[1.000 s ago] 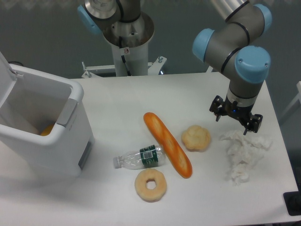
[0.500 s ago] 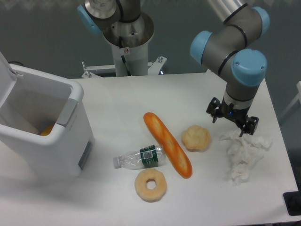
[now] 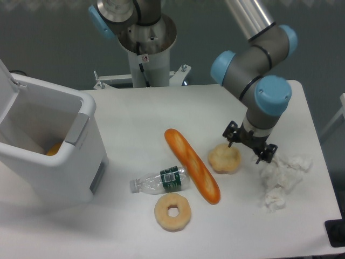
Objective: Pick up the round bread
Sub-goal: 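Move the open gripper over the round bun and lower toward it, then lower the gripper around the round bun and close on it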
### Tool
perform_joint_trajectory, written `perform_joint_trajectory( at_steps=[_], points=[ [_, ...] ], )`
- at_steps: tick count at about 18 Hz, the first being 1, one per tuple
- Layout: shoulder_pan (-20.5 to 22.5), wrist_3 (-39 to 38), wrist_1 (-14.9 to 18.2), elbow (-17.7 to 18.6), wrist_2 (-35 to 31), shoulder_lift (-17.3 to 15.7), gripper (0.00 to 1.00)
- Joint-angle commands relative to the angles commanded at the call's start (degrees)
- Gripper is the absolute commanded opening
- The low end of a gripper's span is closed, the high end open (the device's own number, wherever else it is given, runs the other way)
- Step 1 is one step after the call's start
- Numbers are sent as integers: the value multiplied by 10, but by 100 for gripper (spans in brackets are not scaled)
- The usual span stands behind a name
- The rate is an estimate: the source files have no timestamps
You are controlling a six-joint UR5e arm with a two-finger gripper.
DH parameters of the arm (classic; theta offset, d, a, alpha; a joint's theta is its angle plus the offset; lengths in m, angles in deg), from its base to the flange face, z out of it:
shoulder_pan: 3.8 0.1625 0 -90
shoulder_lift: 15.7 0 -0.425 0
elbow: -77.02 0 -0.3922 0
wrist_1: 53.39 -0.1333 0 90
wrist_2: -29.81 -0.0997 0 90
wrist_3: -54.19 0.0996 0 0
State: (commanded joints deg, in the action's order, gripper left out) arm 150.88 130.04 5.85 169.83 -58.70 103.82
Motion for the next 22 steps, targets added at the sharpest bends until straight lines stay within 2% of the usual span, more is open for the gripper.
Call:
perform_joint_trajectory(
  at_steps=[8,9,11,13,16,18,19,20,22],
  points=[
    [-5,2,-4,-6,30,23,100],
    [-5,3,-4,-5,30,26,97],
    [-4,5,-2,-4,29,26,85],
    [-4,6,0,2,26,26,78],
    [-4,7,1,5,25,25,53],
    [-4,7,2,5,25,23,25],
    [-3,8,2,5,27,21,5],
    [-2,8,3,4,28,19,0],
    [-2,7,3,3,29,17,0]
  ],
)
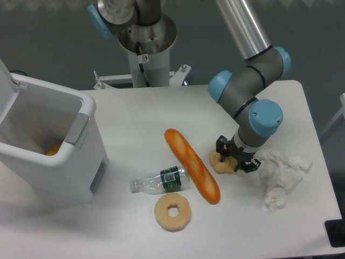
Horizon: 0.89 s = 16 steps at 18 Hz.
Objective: Pick up the round bread
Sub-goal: 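Lower the gripper around the round bun and close on it, then lift the gripped round bun up off the table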
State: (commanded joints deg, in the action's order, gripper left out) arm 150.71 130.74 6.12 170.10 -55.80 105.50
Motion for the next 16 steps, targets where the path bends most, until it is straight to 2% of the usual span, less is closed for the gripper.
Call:
perform_joint_trajectory(
  at_steps=[5,8,12,16],
  points=[
    [-1,-46,0,-6,0,-25,0],
    [-3,-56,1,-34,-6,-39,0],
    [-9,-56,5,-48,-7,-77,0],
    [-36,-78,5,-58,-10,-112,0]
  ],
)
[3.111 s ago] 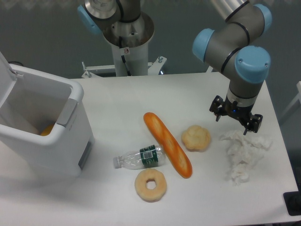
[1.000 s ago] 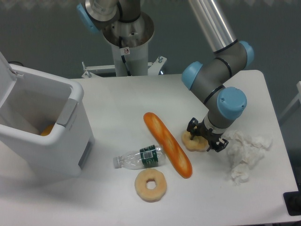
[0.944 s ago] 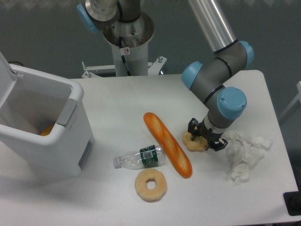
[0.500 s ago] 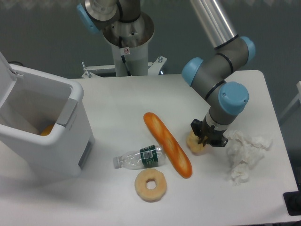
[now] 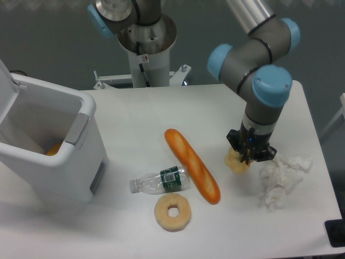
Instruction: Pick up the round bread
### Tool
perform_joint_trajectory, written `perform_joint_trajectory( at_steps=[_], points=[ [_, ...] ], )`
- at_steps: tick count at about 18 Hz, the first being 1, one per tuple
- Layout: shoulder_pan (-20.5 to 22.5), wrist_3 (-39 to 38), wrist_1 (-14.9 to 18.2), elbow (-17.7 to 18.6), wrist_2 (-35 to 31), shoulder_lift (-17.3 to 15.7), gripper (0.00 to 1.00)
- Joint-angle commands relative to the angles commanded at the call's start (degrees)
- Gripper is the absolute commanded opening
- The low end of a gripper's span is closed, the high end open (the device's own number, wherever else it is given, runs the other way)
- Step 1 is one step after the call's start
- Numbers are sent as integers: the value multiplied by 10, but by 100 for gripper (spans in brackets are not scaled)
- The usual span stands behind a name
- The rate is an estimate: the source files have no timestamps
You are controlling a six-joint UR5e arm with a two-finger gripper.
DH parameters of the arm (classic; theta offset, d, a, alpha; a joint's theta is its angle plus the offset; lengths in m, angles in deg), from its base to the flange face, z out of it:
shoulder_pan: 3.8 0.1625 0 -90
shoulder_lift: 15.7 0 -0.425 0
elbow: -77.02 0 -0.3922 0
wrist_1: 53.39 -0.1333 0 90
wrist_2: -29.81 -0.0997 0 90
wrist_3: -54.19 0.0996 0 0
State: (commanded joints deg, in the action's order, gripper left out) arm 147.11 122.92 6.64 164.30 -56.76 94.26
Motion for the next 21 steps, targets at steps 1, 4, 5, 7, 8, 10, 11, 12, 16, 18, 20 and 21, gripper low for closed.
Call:
perform_joint_trajectory(
  at_steps=[1,4,5,7,8,10,11,12,16,18,20,21],
  points=[
    [-7,0,2,-4,1,-8,0],
    [-26,-1,11,1,0,-41,0],
    [-26,-3,18,1,2,-47,0],
    [-26,-3,33,-4,6,-57,0],
    [-26,-4,45,-9,3,-58,0],
    [-26,-4,58,-14,-12,-56,0],
    [-27,-4,58,-20,-35,-57,0],
    [-28,-4,60,-35,-50,-57,0],
    [-29,-3,148,-103,-67,-51,0],
    [-30,-3,163,-114,-72,-52,0],
    [-31,-3,167,-115,-72,-52,0],
    [-30,-3,173,-115,-72,-52,0]
  ],
)
